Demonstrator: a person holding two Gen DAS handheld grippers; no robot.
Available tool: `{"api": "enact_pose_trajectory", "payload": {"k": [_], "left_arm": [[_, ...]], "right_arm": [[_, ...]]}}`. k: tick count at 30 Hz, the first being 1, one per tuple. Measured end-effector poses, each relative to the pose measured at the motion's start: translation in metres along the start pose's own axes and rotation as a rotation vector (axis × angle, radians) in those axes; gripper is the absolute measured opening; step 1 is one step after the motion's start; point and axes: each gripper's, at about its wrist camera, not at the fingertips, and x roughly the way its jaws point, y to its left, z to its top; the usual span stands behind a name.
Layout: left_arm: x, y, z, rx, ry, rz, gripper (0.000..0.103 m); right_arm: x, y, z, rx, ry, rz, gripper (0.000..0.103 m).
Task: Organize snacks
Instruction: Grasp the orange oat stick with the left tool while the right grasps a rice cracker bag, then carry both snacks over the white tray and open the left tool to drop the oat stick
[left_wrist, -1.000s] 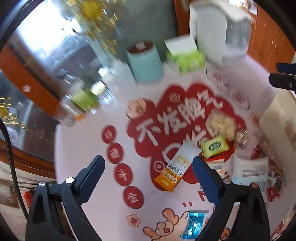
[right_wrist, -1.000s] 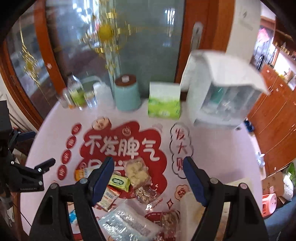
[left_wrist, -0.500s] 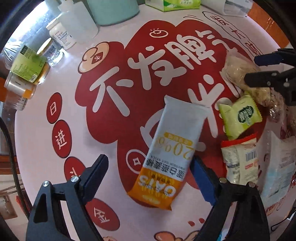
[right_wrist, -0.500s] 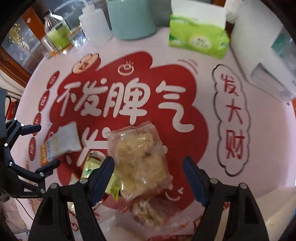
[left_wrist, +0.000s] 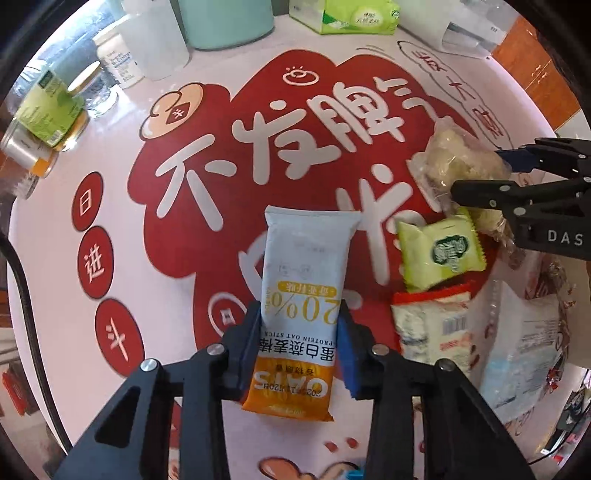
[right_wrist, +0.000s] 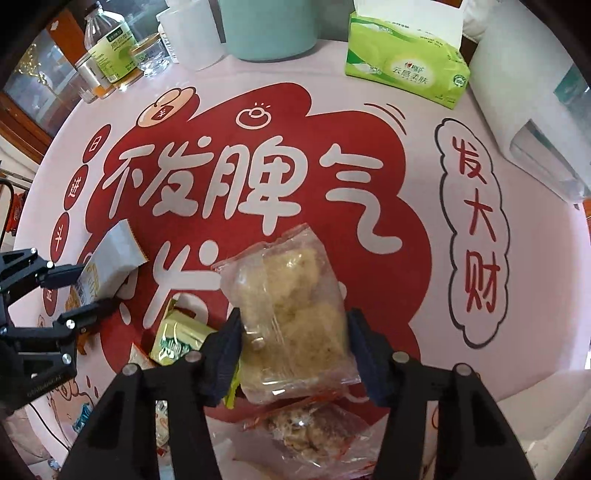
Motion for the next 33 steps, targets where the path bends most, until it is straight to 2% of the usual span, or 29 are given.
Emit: {"api": "enact_pose_trajectory", "payload": {"k": [6, 15, 19, 23, 28, 33], "left_arm": [[-0.051, -0.014, -0.019, -0.037, -0.080, -0.028, 0.035], [-0.168, -0.035, -0.060, -0.043, -0.249, -0.060, 0.035], [-0.212, -0.058, -0.088, -0.026, -0.326, -0.080, 0.036], [-0.239, -0.090, -0.120, 0.012, -0.405, -0.074, 0.036], [-0.262, -0.133, -0.154, 0.057, -0.473, -0.131, 0.036], [-0.277, -0.170, -0.168, 0.081, -0.511, -0.227, 0.036]], "right_arm": [[-0.041, 0.002, -0.019, 0.021, -0.066, 0.011, 0.054], [-0.146, 0.015, -0.080, 0.063, -0.234, 0.083, 0.054], [-0.190, 0.023, -0.129, 0.083, -0.302, 0.114, 0.054], [-0.230, 0.027, -0.189, 0.136, -0.375, 0.126, 0.054], [-0.260, 0.022, -0.253, 0.234, -0.423, 0.117, 0.054], [-0.288, 0.007, -0.302, 0.307, -0.476, 0.059, 0.054]]}}
